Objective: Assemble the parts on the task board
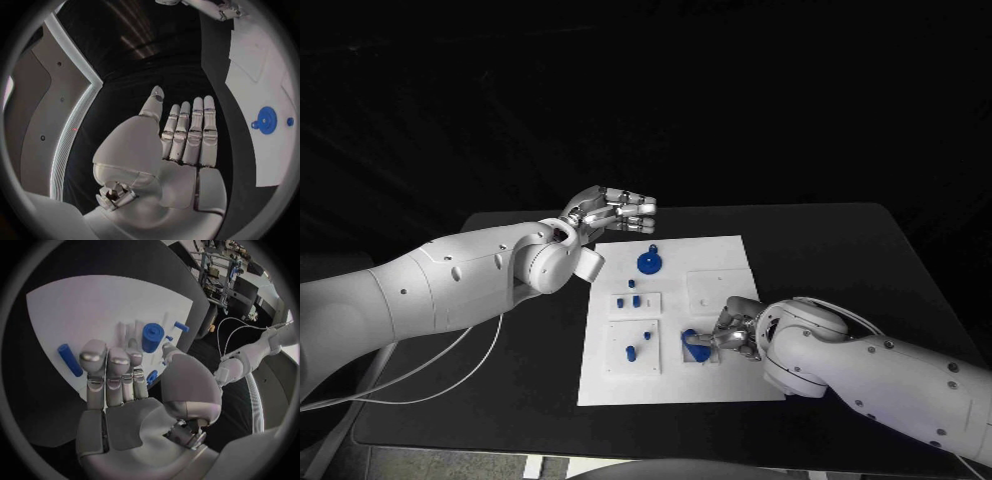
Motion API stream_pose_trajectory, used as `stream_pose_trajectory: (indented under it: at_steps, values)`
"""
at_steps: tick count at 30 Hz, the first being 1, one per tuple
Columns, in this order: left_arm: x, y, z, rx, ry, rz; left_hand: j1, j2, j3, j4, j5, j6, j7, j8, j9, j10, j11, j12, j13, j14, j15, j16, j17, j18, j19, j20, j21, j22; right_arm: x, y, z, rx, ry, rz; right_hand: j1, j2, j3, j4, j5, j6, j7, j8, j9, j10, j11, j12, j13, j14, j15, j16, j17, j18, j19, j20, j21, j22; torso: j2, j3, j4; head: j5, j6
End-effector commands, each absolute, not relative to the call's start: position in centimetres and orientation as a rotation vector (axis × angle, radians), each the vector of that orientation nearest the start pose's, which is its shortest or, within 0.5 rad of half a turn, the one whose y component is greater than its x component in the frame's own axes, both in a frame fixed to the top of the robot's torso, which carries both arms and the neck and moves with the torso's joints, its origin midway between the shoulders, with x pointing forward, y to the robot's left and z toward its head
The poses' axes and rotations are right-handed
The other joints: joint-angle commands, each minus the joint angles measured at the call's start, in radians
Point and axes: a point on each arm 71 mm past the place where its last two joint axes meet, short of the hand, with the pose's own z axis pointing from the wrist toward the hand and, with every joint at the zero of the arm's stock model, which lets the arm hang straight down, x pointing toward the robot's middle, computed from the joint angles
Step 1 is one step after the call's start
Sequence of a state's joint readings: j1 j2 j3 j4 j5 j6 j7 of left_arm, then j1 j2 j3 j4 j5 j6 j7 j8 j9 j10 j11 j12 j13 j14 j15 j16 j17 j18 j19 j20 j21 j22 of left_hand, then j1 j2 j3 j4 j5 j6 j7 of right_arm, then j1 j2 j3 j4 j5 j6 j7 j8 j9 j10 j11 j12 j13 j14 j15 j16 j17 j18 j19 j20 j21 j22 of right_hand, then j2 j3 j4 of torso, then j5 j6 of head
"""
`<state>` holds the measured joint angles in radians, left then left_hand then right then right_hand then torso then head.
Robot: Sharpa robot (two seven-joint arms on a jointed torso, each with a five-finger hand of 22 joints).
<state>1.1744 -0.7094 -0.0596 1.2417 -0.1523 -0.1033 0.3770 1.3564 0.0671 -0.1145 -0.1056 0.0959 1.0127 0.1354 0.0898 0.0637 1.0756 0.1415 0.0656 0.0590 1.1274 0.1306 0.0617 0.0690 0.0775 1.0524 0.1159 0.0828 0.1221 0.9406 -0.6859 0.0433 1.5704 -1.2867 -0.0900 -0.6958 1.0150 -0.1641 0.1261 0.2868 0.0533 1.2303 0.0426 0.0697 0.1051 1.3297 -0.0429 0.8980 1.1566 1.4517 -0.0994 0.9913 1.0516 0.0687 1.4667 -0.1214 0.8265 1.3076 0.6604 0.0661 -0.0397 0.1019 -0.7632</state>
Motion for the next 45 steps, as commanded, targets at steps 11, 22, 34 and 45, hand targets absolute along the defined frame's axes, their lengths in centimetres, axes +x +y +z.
stream_pose_trajectory:
  at_steps: [11, 22, 34, 45]
  values:
    - [52.5, 21.3, -21.5, -0.962, 1.574, -1.532, -0.01, 0.003, 0.001, 0.007, 0.006, -0.002, 0.007, 0.004, -0.001, -0.005, 0.0, -0.004, 0.0, 0.004, 0.001, 0.0, 0.001, -0.004, 0.011, 0.0, 0.004, -0.002, 41.3, -13.9, -29.4, 0.165, 2.347, 0.378, 0.004, 0.036, 0.007, -0.015, 0.002, 0.007, -0.003, -0.005, 0.008, 0.006, 0.001, 0.004, 0.003, 0.002, -0.001, 0.002, 0.0, -0.008, 0.057, -0.001, 0.007, 0.103, 0.0, 0.0001, 0.0008, 0.004, 0.002]
    - [52.6, 21.6, -21.8, -0.96, 1.601, -1.506, -0.007, 0.005, 0.003, 0.007, 0.009, -0.001, 0.008, 0.004, -0.001, -0.005, 0.001, -0.005, 0.0, 0.005, 0.001, 0.0, 0.001, -0.004, 0.012, -0.001, 0.005, -0.003, 40.6, -13.2, -29.0, 0.157, 2.366, 0.445, -0.004, 0.07, 0.004, -0.066, 0.016, 0.007, -0.003, -0.005, 0.014, 0.006, 0.001, 0.009, 0.003, 0.001, -0.001, 0.005, -0.003, -0.007, 0.056, 0.0, 0.011, 0.103, 0.0, -0.0012, 0.0007, 0.005, 0.003]
    - [52.5, 21.6, -22.0, -0.956, 1.618, -1.487, -0.002, 0.007, 0.007, 0.006, 0.019, 0.0, 0.009, 0.003, -0.001, -0.005, 0.001, -0.005, 0.0, 0.006, 0.001, 0.0, 0.001, -0.003, 0.013, -0.001, 0.006, -0.004, 40.7, -13.2, -28.9, 0.092, 2.348, 0.425, 0.018, 0.066, 0.066, -0.138, 0.018, 0.011, -0.003, -0.006, 0.01, 0.005, 0.001, 0.011, 0.002, 0.001, 0.0, 0.007, -0.005, -0.008, 0.055, 0.0, 0.011, 0.104, 0.0, -0.0017, -0.0001, 0.007, 0.006]
    - [52.4, 21.7, -22.2, -0.956, 1.624, -1.481, -0.001, 0.008, 0.008, 0.005, 0.022, 0.0, 0.009, 0.003, -0.001, -0.005, 0.001, -0.005, 0.0, 0.006, 0.001, 0.0, 0.001, -0.003, 0.013, -0.001, 0.007, -0.004, 40.7, -13.0, -28.9, 0.047, 2.343, 0.418, 0.109, 0.062, 0.133, -0.295, 0.066, 0.024, -0.008, -0.006, -0.003, 0.008, -0.003, 0.021, 0.011, 0.001, -0.001, 0.01, -0.004, -0.01, 0.054, 0.0, 0.015, 0.105, 0.0, -0.0011, 0.0002, 0.007, 0.002]
